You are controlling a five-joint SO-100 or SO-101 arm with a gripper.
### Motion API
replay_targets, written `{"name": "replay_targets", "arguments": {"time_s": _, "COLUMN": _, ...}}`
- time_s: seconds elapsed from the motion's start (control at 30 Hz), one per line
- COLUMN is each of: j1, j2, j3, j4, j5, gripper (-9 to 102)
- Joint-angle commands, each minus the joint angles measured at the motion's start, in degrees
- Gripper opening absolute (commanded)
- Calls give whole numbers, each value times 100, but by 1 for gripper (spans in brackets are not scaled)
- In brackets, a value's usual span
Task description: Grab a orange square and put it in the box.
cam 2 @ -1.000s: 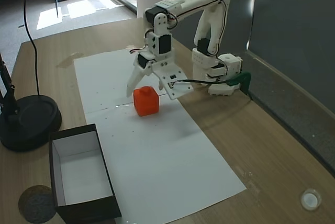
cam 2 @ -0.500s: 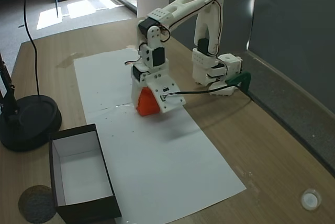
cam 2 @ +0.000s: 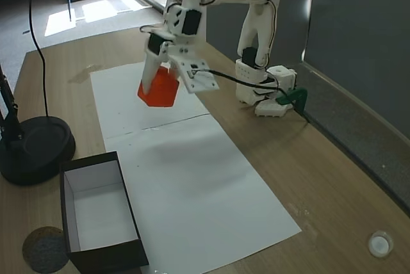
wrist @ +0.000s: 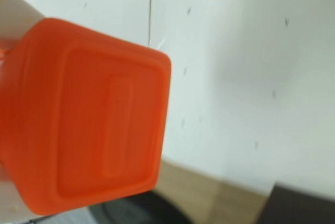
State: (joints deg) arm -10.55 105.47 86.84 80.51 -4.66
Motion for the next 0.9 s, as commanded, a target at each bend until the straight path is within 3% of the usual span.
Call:
{"name": "replay_targets", "arguments": {"time_s": 0.0, "j1": -158, "j2": 483, "j3": -1389, "j4": -9, "j5": -193, "gripper": 3}}
{"name": "replay_targets", "arguments": {"time_s": 0.37, "j1": -1274, "j2": -1213, "j3": -2646, "j4": -940, "j5": -185, "gripper": 3}}
{"name": "replay_targets", "arguments": {"time_s": 0.87, "j1": -1266, "j2": -4157, "j3": -5897, "j4": -1125, "j5": -211, "gripper": 2}}
